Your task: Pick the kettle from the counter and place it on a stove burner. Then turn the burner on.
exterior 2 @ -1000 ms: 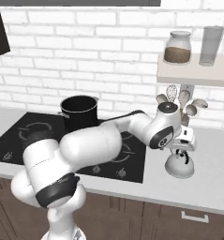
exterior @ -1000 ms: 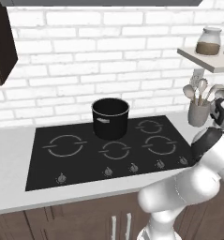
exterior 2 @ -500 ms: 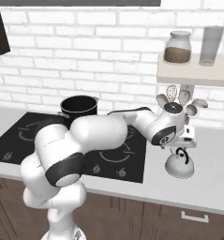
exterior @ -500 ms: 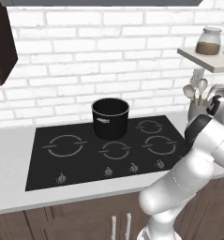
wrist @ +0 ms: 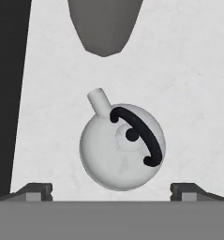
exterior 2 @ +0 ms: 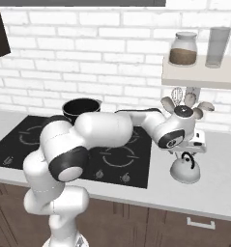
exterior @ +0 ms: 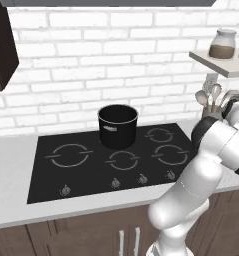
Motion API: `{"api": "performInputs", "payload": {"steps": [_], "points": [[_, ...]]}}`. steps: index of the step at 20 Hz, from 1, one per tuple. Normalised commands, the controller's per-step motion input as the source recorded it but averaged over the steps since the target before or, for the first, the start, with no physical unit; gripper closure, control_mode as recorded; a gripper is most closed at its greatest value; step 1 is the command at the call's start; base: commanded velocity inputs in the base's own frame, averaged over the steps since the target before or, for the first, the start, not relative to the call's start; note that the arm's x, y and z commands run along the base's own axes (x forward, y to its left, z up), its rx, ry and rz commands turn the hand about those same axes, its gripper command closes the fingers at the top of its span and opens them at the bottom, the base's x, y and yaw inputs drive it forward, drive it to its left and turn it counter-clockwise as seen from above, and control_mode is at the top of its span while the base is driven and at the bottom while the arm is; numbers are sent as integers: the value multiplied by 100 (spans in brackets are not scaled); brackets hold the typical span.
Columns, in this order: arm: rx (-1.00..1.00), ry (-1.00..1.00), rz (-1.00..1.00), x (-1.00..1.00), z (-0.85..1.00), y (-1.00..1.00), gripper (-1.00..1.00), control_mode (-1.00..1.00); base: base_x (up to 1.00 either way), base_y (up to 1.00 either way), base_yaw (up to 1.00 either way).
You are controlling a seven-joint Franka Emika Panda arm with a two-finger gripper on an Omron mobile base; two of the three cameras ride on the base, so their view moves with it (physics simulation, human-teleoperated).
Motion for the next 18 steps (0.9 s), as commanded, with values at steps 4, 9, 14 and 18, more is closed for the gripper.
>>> {"api": "performInputs", "payload": {"steps": [4, 9, 14, 18], "points": [[0, 0, 0, 3, -31, -15, -100, -100, 0, 0, 0], [0, 0, 0, 8, -6, -17, -100, -100, 0, 0, 0], [0, 0, 0, 12, 0, -22, -100, -100, 0, 0, 0], [0, 0, 0, 11, -5, -15, -100, -100, 0, 0, 0]]}}
